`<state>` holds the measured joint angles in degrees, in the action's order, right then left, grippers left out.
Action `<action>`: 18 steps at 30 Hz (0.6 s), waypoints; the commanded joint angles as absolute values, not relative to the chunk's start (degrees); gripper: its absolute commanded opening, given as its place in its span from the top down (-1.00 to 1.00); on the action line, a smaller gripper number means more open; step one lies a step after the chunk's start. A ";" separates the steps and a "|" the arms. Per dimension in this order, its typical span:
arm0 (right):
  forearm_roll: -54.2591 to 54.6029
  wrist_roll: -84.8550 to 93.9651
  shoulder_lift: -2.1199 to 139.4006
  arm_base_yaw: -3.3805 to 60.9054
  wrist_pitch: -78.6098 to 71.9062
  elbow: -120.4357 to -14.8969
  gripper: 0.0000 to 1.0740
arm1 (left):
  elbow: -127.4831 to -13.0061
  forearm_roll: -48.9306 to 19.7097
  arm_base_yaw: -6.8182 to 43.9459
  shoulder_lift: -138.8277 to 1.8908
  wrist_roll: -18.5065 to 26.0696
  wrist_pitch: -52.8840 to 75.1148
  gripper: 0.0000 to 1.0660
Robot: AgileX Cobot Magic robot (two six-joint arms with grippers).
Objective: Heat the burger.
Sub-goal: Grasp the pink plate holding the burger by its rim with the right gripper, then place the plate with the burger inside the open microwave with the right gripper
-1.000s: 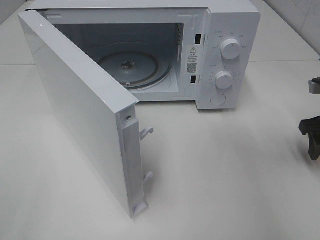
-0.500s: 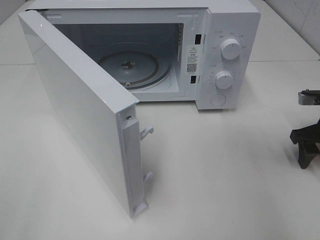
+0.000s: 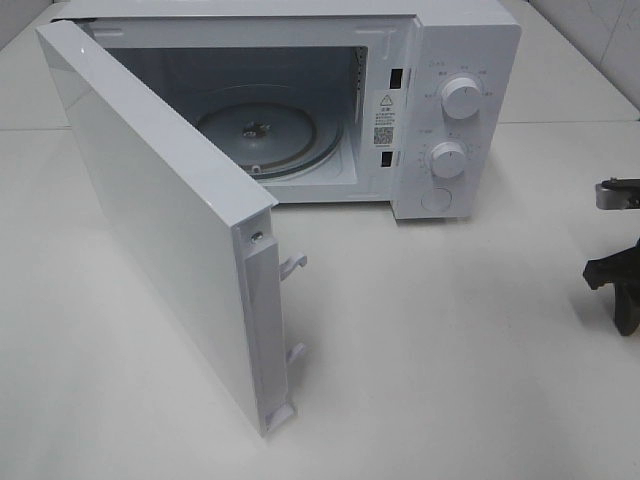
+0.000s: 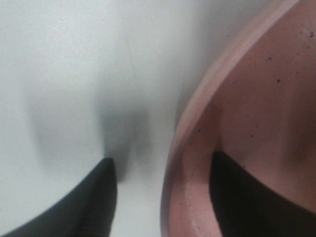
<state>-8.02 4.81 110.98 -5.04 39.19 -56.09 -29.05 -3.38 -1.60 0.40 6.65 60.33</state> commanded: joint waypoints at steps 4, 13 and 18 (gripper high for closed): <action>-6.70 6.25 112.07 -5.33 40.74 -55.75 1.00 | -28.99 -3.44 -1.32 1.38 6.36 59.93 -0.96; -5.04 6.13 112.07 -5.27 41.48 -55.75 1.00 | -28.99 -3.44 -1.32 1.38 6.36 59.93 -0.96; -4.81 5.04 112.07 -5.21 40.74 -55.75 1.00 | -28.99 -3.44 -1.32 1.38 6.36 59.93 -0.96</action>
<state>-7.10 5.21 110.70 -4.98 41.02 -56.44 -29.05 -3.38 -1.60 0.40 6.65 60.33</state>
